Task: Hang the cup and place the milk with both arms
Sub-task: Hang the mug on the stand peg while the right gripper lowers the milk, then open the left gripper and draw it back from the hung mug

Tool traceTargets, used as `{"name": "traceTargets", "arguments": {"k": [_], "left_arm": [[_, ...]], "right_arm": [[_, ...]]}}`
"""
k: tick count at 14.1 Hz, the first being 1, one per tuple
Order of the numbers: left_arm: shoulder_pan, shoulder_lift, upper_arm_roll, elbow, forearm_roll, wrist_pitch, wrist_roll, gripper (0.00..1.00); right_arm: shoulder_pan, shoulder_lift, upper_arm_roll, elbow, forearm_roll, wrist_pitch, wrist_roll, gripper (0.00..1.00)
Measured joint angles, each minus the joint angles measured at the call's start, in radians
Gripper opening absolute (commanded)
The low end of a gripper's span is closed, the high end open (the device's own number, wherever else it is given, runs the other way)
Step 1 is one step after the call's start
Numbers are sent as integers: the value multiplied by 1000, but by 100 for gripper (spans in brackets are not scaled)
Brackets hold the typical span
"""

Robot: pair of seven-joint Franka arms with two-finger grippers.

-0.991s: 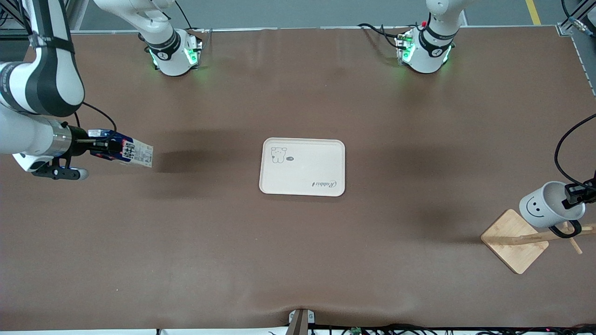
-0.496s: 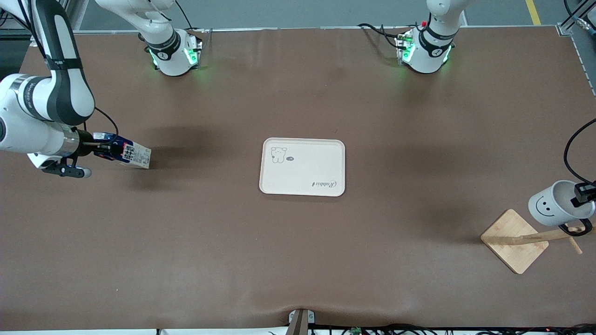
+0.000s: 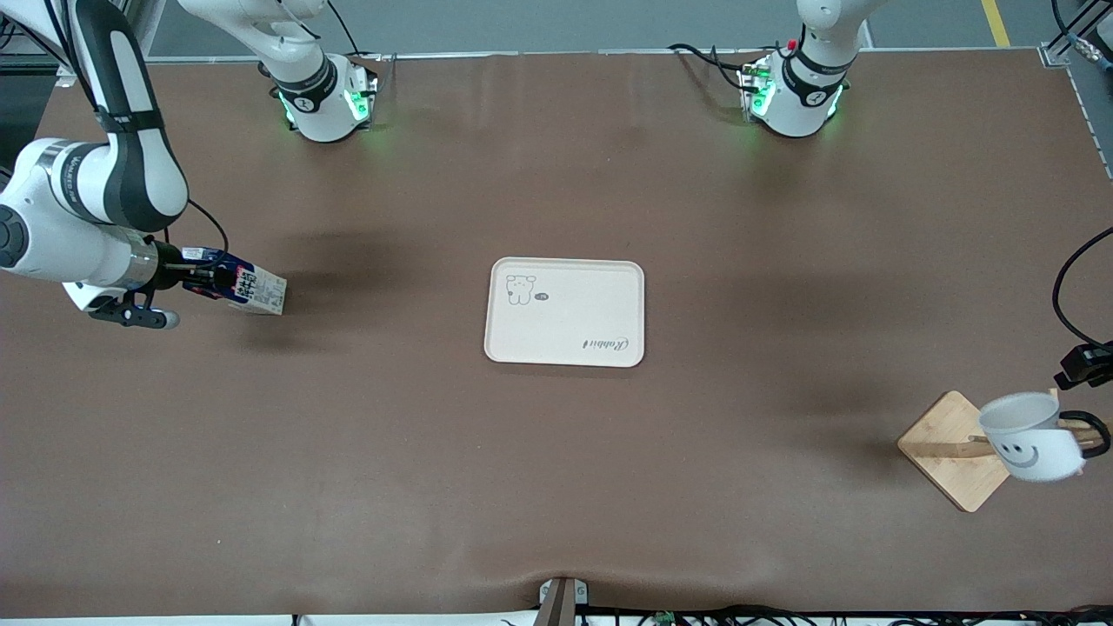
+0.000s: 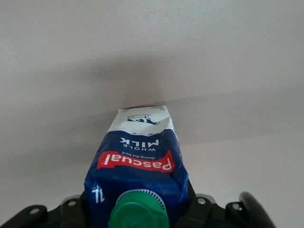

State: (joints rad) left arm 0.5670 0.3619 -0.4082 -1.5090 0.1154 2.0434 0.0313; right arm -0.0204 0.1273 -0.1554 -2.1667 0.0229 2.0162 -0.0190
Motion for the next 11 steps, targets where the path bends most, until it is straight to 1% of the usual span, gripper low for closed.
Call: {"name": "traceTargets", "arguments": {"k": [3,5,11], "left_arm": [[-6,-8,-18,9,0,-3,-52,100],[-10,-27,-43,10,0,-33,-82,100],[-16,-115,-73,13,0,-202,-140,100]], "right_arm": [[-1,0,0,-5,0,0,-7,100],[-1,0,0,-16,-1,2,-9,100],[-2,0,0,-23,-1,5,-9,100]]}}
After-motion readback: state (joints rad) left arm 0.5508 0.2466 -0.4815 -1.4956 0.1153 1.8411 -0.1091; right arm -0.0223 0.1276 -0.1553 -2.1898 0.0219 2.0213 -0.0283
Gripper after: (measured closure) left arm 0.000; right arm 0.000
